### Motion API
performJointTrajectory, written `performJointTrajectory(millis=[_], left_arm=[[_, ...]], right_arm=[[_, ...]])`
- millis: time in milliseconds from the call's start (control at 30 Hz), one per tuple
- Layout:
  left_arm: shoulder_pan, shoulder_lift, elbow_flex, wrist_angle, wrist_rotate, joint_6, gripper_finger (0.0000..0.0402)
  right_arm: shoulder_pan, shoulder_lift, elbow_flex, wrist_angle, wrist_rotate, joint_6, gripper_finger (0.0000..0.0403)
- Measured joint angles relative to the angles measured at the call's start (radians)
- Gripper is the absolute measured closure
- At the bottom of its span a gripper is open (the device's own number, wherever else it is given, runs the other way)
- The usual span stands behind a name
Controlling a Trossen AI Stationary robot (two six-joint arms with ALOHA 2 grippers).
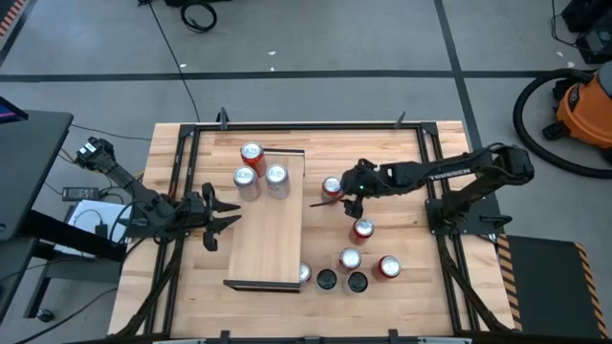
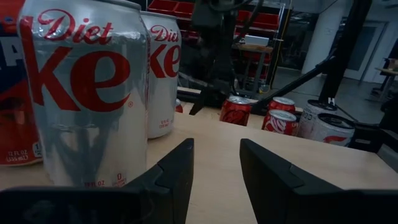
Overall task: Place canned beverage on shelf
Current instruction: Put the orange soda can on the shelf aligned with the other orange soda can
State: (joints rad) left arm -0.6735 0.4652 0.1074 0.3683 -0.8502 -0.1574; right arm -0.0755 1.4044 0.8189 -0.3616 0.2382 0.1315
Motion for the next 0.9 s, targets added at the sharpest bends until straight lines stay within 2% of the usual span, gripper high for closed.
performJointTrajectory(millis=[200,500,900], left_arm=[[0.000,0.000,0.000,0.000,-0.001,0.000,0.0262],[0.000,0.000,0.000,0.001,-0.001,-0.010,0.0262],[0.000,0.000,0.000,0.001,-0.001,-0.012,0.0262]], right_arm=[[-0.013,-0.001,-0.154,0.268,-0.001,-0.001,0.0029],[-0.054,-0.001,-0.265,0.568,-0.057,0.007,0.0019],[-0.051,0.000,-0.287,0.724,-0.059,0.008,0.0007]])
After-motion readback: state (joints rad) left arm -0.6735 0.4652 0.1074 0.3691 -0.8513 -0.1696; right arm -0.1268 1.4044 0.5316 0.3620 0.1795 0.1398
